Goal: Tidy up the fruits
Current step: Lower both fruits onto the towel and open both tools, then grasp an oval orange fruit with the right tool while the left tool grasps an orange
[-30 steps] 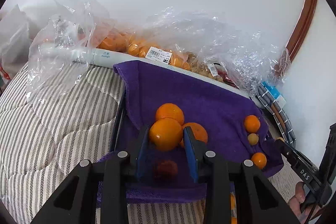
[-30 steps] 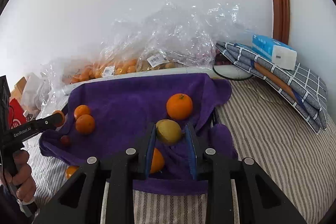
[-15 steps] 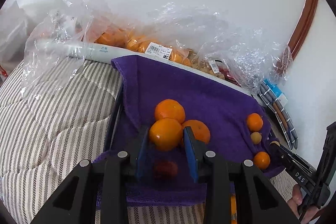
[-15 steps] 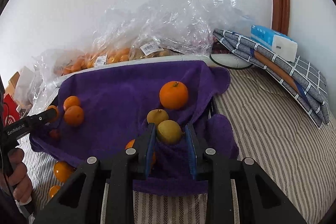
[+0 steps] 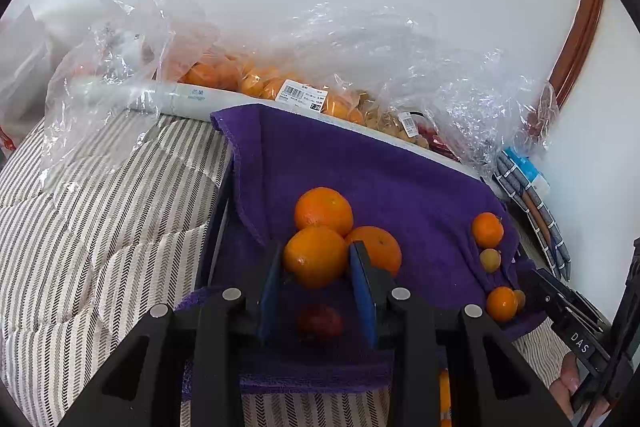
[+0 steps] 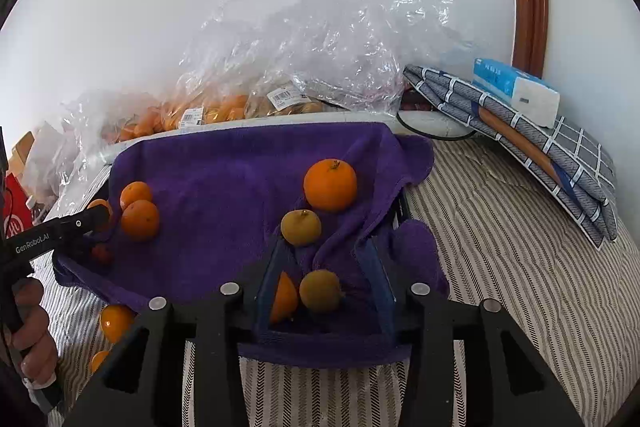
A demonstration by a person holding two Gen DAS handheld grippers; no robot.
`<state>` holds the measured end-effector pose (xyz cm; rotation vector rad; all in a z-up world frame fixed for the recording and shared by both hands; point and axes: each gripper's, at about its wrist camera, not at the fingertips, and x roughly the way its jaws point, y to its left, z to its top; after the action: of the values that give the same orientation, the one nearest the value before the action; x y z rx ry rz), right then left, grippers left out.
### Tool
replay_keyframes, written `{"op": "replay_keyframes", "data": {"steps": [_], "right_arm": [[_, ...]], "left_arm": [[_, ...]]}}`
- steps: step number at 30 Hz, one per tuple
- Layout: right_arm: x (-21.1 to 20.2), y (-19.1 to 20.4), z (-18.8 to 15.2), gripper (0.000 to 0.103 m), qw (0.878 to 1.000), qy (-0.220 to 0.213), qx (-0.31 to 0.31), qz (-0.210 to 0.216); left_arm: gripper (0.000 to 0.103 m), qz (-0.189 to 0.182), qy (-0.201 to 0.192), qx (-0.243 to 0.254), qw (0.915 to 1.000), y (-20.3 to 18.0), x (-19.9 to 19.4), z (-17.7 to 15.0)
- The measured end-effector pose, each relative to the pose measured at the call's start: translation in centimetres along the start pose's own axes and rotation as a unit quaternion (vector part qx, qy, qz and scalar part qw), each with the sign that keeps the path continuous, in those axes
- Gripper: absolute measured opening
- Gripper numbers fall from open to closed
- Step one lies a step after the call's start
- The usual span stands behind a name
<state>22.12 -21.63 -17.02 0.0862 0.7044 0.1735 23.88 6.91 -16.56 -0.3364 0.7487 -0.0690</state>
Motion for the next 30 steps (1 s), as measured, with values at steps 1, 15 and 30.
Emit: {"op": "replay_keyframes", "data": {"steps": [1,15,30], "right_arm": [[-0.4,0.1,-0.1,0.046,1.0,-0.008,0.005,-0.005],[-5.2,5.6,-2.8,0.047,0.997,0.028,-0.013,0.068],[-6.3,10.0,-7.0,0.043,0.991,0.074,-0.035,0.106]], "left_arm": [[0.034,-0.002,0.001,0.001,1.0,0.0,0.0,0.0],[0.046,-0.007,-0.014,-0.006,0.9999,0.2,-1.2,-0.2],[0.049,0.017,-0.054,-0.006,0.9984,3.3,-7.4,-2.6]]}}
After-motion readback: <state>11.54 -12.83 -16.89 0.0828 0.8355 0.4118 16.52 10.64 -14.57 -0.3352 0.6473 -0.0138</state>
